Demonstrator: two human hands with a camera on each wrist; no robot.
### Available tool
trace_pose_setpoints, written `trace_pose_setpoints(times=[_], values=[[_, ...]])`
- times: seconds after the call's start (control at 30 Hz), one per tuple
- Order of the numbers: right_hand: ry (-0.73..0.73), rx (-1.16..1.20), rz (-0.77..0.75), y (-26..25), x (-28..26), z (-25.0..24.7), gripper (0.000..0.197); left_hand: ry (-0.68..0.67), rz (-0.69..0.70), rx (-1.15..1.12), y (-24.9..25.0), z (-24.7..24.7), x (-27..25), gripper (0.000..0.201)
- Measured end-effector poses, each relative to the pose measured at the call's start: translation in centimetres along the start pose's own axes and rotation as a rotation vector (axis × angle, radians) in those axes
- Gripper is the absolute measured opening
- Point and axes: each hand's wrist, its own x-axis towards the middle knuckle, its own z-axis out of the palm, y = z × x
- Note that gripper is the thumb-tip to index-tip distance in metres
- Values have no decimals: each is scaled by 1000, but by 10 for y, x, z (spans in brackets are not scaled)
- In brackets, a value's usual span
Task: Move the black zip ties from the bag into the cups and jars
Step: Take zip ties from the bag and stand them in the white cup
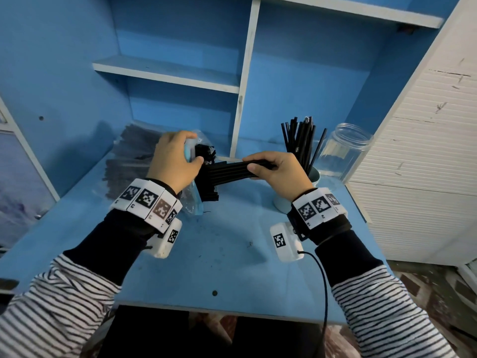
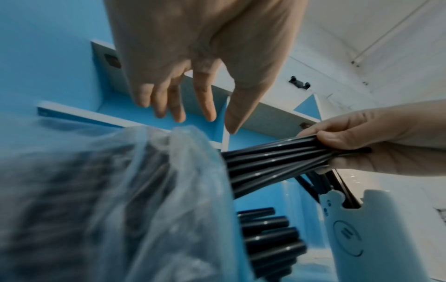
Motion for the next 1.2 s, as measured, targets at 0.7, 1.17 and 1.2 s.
trace_pose_setpoints(times=[0.7, 1.17, 1.2], values=[[49, -533, -257, -81, -23, -61, 21, -353, 213, -40, 80, 38, 0, 31], [154, -418, -449, -97, -18, -33, 22, -391, 22, -731, 102, 69, -33, 26], [117, -447, -429, -90, -19, -30, 21, -428, 4, -726, 98, 72, -35, 21]])
